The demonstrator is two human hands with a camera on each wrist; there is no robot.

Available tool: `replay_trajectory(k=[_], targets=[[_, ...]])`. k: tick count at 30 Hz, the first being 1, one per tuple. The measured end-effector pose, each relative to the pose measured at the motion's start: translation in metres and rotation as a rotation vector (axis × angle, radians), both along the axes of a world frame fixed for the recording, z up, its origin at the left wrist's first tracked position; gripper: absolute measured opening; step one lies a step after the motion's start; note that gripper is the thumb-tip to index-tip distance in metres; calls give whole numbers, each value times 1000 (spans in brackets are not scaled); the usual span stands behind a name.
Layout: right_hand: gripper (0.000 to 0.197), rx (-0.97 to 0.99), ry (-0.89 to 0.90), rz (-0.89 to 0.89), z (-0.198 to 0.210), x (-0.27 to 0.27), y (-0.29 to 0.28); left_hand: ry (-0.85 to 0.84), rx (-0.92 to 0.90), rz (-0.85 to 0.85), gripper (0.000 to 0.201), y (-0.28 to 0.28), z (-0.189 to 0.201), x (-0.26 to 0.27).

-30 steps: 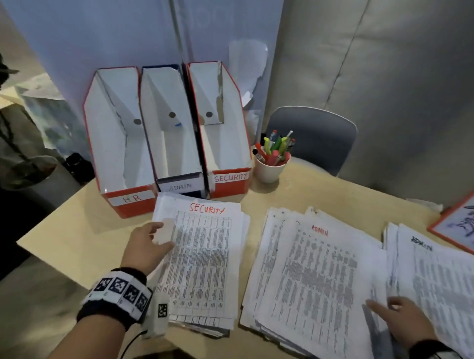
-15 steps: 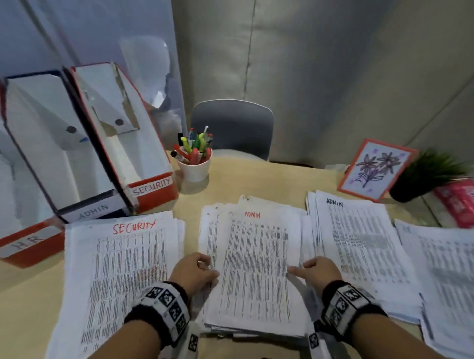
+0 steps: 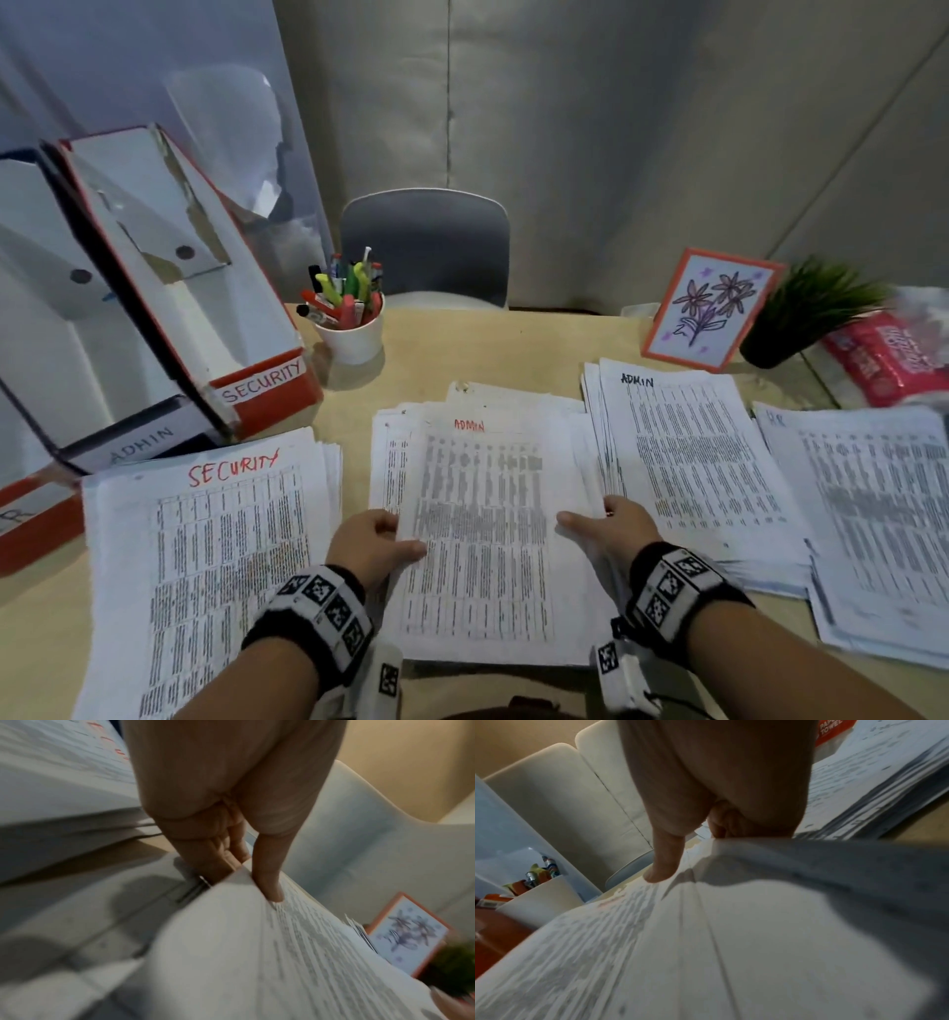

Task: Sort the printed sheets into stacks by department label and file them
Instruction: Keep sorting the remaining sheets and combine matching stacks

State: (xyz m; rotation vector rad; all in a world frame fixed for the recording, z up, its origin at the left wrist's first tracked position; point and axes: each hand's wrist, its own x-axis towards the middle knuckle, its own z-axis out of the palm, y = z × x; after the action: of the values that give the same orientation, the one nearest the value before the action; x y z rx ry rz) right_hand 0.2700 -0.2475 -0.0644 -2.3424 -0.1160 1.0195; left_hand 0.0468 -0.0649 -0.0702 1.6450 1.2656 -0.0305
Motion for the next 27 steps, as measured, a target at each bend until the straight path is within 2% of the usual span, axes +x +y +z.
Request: replay_trajectory(k=[1, 3, 7, 13, 17, 20, 23, 27], targets=[[71, 35, 32, -47, 1, -1, -1, -2, -23, 1, 26, 3, 0, -4], [81, 64, 68, -110, 0, -4, -4, 3, -45, -28, 14, 8, -1, -11], [88, 19, 25, -72, -5, -5, -4, -9, -49, 27, 24, 14, -3, -19], [73, 14, 6, -25, -3, -1, -4, -115, 14, 243, 10, 23, -1, -31], [53, -6, -37, -14, -5, 2, -4, -230, -181, 406, 9, 46, 0, -55], [26, -11, -102, 47, -9, 2, -5, -301, -252, 526, 15, 59, 0, -72], [40, -8, -160, 26, -12, 3, -4, -338, -282, 591, 19, 65, 0, -85], [37, -31, -253, 33, -8, 0, -3, -324, -264, 582, 18, 64, 1, -90]])
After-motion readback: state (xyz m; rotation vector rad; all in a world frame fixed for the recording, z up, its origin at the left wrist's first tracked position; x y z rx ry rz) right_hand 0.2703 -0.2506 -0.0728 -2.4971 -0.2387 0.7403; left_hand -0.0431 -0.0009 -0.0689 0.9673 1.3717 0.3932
